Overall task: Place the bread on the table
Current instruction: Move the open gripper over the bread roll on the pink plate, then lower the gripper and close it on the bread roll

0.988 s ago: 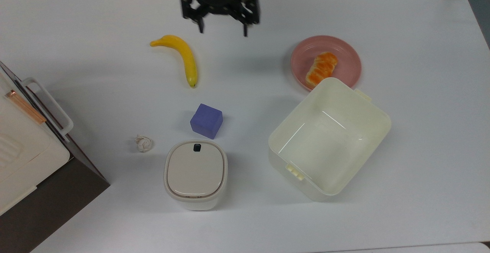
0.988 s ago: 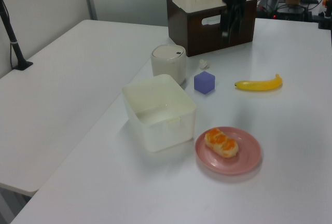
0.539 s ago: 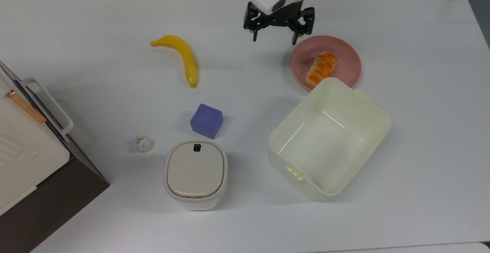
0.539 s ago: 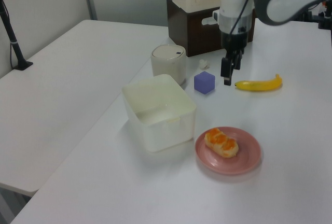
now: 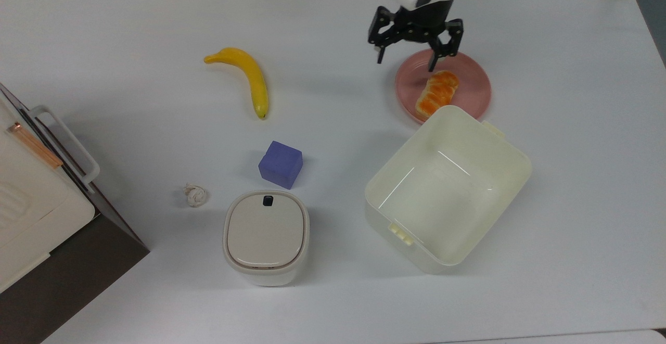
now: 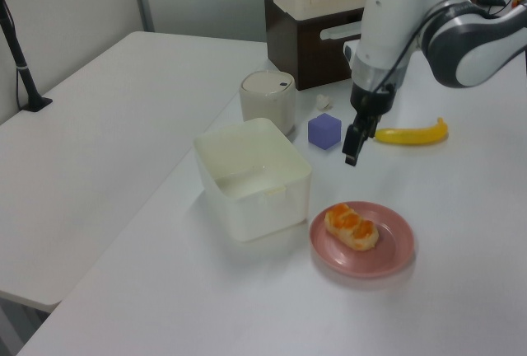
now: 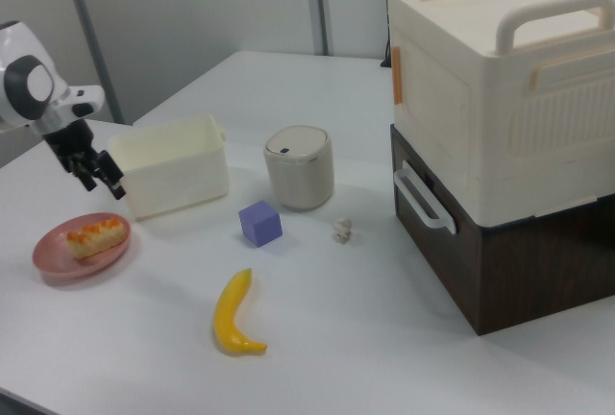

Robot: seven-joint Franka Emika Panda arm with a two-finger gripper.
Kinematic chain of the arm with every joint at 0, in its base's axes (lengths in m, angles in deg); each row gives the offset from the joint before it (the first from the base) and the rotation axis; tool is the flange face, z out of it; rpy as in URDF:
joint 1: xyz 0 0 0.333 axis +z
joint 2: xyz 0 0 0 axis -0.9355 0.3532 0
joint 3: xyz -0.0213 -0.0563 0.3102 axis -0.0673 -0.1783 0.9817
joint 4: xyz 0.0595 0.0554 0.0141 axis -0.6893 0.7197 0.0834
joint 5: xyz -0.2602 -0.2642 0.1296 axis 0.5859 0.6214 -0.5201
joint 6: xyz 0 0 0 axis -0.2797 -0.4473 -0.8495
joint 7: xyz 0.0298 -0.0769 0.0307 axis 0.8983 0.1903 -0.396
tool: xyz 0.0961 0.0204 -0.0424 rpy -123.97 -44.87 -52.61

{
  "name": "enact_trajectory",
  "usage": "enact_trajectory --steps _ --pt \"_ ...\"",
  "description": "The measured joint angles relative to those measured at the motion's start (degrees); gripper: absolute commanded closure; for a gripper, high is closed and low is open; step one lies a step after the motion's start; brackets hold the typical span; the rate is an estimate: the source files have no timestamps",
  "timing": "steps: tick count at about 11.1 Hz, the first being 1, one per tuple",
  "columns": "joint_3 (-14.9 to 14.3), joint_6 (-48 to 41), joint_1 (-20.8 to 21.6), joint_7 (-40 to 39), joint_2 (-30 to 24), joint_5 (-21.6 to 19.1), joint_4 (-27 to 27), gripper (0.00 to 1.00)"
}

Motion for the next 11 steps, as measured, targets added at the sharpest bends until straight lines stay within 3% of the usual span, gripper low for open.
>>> enact_trajectory --steps 3,7,11 --pt "2.8 0.0 0.1 -0.9 0.5 -0.9 0.7 0.0" --pt "4.5 0.0 0.2 -6.3 1.6 -7.7 0.7 0.0" --pt "5.5 2.4 0.8 -0.3 6.2 -5.5 0.0 0.0"
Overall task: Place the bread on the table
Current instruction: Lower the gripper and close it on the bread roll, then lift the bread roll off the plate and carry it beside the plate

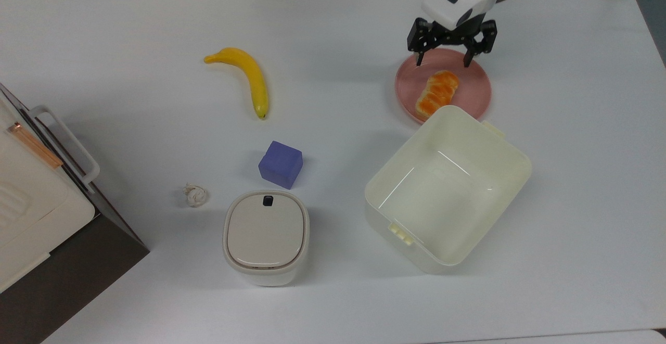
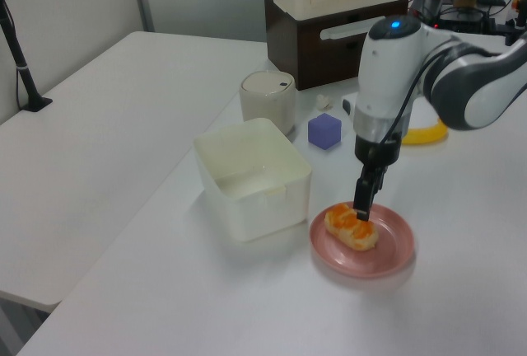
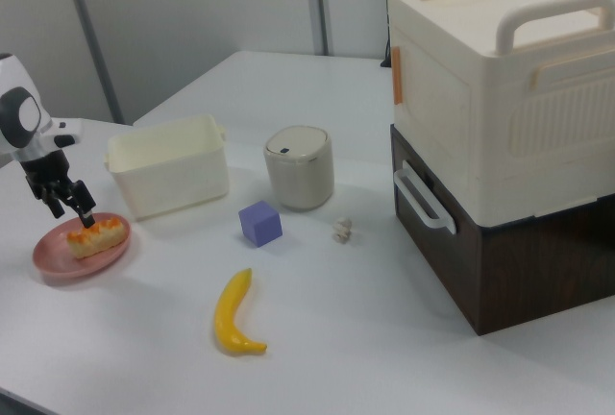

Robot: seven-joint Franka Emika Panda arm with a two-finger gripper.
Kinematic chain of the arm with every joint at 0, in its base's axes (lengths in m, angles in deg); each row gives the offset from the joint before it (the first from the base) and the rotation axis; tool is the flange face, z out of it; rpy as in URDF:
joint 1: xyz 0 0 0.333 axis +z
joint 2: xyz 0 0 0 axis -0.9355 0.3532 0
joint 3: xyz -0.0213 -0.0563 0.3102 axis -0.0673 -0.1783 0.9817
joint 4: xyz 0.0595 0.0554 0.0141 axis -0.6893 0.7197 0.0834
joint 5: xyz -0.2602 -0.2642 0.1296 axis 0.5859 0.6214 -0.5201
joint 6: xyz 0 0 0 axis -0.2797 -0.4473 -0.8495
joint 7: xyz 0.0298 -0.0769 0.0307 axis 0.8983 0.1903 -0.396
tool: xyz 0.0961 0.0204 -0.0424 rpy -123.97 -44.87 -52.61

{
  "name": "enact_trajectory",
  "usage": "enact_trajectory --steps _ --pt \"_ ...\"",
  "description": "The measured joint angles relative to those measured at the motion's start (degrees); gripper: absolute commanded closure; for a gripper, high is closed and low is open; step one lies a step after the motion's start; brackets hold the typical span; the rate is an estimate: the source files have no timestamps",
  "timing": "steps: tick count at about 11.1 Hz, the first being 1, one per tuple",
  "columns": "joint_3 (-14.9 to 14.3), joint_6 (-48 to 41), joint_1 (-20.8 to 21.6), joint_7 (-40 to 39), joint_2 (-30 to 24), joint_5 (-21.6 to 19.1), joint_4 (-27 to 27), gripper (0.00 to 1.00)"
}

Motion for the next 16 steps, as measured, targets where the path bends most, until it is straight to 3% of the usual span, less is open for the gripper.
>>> enact_trajectory --steps 3,5,6,7,8,14,16 --pt "0.0 0.4 0.0 7.1 5.7 7.3 -3.3 0.0" --pt "0.0 0.4 0.0 7.7 7.1 8.1 -4.6 0.0" --pt "0.0 0.4 0.1 7.8 7.6 8.6 -4.9 0.24" --pt "0.0 0.4 0.1 7.9 7.9 8.7 -5.1 0.72" --pt "0.0 0.4 0.3 7.9 8.2 8.8 -5.2 1.0" --pt "-0.2 0.4 0.5 7.9 8.6 11.3 -6.0 1.0" --pt "-0.7 -3.5 -0.4 1.9 8.2 9.6 -8.2 1.0"
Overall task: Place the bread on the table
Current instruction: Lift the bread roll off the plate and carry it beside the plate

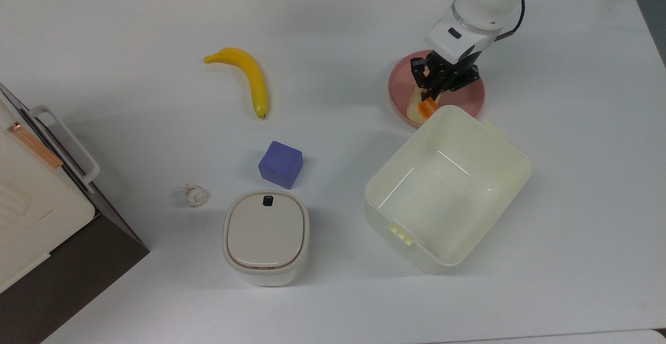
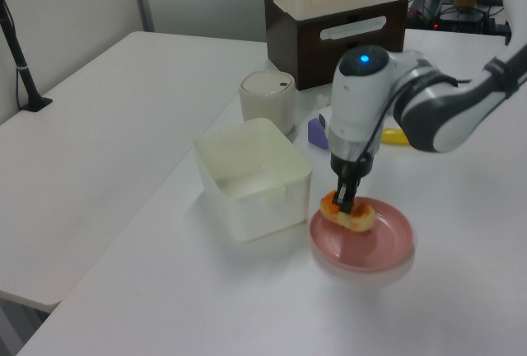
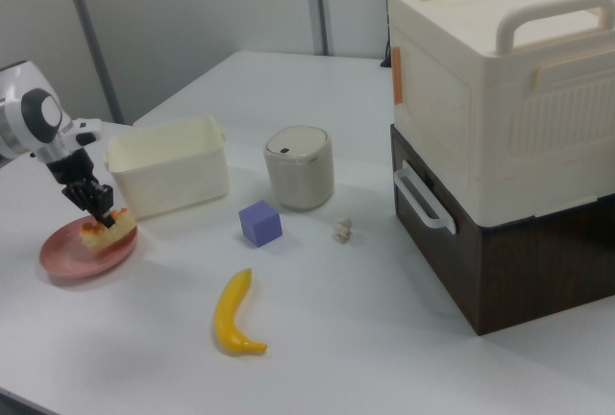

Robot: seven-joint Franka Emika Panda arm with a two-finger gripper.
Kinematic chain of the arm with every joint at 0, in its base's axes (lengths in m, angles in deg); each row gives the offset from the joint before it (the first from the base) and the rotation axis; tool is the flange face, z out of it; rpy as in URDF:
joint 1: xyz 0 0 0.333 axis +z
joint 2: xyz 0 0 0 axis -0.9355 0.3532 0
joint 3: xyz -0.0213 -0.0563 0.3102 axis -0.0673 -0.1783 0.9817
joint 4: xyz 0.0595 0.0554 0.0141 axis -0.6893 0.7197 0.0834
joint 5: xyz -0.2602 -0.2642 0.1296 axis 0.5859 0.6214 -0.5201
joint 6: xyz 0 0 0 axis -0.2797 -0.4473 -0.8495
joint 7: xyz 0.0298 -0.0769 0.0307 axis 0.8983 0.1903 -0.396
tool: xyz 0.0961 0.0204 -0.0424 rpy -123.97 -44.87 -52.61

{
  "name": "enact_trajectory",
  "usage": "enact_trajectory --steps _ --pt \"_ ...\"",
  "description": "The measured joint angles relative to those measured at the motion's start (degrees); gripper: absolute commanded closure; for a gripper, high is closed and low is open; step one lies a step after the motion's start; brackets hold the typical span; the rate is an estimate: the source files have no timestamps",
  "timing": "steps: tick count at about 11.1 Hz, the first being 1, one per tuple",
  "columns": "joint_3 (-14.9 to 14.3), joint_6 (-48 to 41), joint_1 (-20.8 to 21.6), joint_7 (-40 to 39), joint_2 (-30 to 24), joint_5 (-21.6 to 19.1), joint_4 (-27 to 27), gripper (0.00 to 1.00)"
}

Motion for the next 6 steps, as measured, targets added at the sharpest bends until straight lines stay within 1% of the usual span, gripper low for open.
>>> enact_trajectory --steps 2,3,4,6 --pt "-0.3 -10.1 -1.4 -14.4 -1.4 -7.2 -3.5 1.0" --pt "-1.0 -14.8 -1.6 -19.1 -2.2 -8.7 -5.0 1.0" --pt "-2.0 -17.6 -1.6 -22.0 -2.9 -9.0 -6.0 1.0" --pt "-4.8 -18.8 -1.8 -25.7 -3.4 -9.0 -6.2 1.0"
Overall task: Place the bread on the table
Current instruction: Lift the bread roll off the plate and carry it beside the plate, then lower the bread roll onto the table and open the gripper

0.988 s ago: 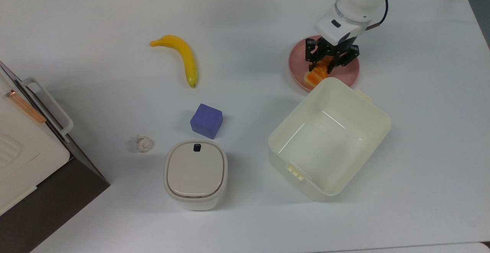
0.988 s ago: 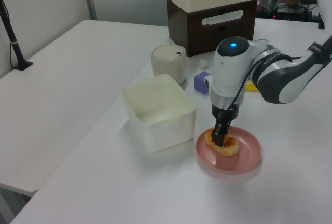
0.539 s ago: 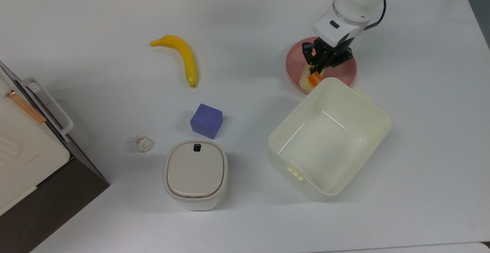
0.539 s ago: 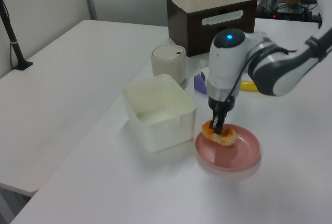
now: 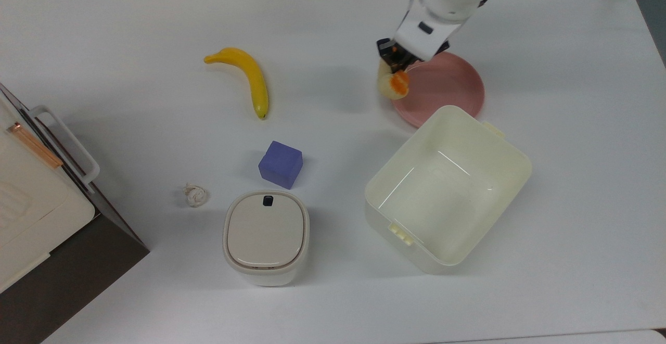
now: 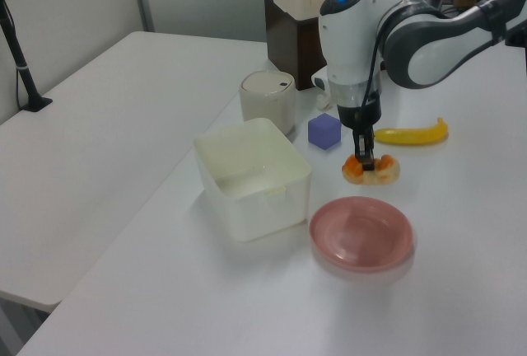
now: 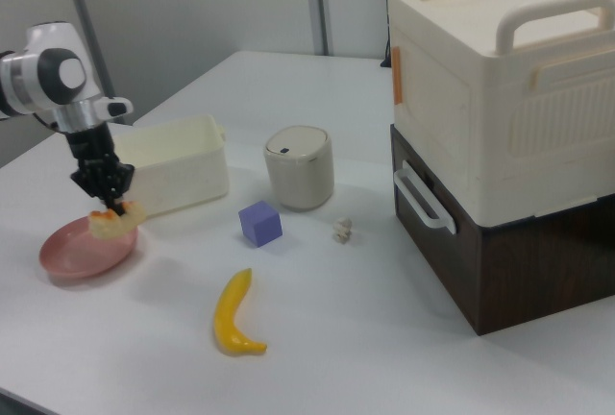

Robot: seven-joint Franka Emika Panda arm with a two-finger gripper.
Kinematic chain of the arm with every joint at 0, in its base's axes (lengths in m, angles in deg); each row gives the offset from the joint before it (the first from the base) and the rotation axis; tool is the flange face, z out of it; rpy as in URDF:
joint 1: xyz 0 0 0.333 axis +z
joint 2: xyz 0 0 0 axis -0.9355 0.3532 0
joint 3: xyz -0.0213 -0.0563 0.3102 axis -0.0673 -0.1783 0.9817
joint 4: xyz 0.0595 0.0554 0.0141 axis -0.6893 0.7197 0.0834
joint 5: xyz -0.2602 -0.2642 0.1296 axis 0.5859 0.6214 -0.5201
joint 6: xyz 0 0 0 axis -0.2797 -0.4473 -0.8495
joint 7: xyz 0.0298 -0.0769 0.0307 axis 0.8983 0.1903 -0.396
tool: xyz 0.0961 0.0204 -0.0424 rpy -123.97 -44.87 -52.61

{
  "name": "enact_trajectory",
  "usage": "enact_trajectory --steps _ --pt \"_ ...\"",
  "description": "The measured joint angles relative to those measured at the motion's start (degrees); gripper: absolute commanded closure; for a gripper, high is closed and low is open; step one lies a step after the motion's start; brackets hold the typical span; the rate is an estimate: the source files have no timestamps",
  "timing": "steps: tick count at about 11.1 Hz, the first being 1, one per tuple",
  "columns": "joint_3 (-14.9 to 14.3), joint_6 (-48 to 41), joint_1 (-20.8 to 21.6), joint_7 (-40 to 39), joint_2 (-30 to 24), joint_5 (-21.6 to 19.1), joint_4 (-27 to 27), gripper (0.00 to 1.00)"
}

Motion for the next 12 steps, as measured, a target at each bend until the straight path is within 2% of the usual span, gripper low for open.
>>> enact_trajectory --steps 3,4,5,8,12 --pt "-4.9 0.0 -0.7 -2.5 0.4 4.9 2.4 1.0" --pt "-5.4 0.1 -1.5 -2.6 0.8 6.4 3.5 0.87" --pt "-5.5 1.0 -2.1 -2.6 1.3 6.9 4.3 0.01" --pt "-5.5 2.3 -2.4 -2.2 2.4 7.0 4.6 0.0" --pt "-5.7 2.3 -2.8 2.5 1.8 7.0 0.1 0.0"
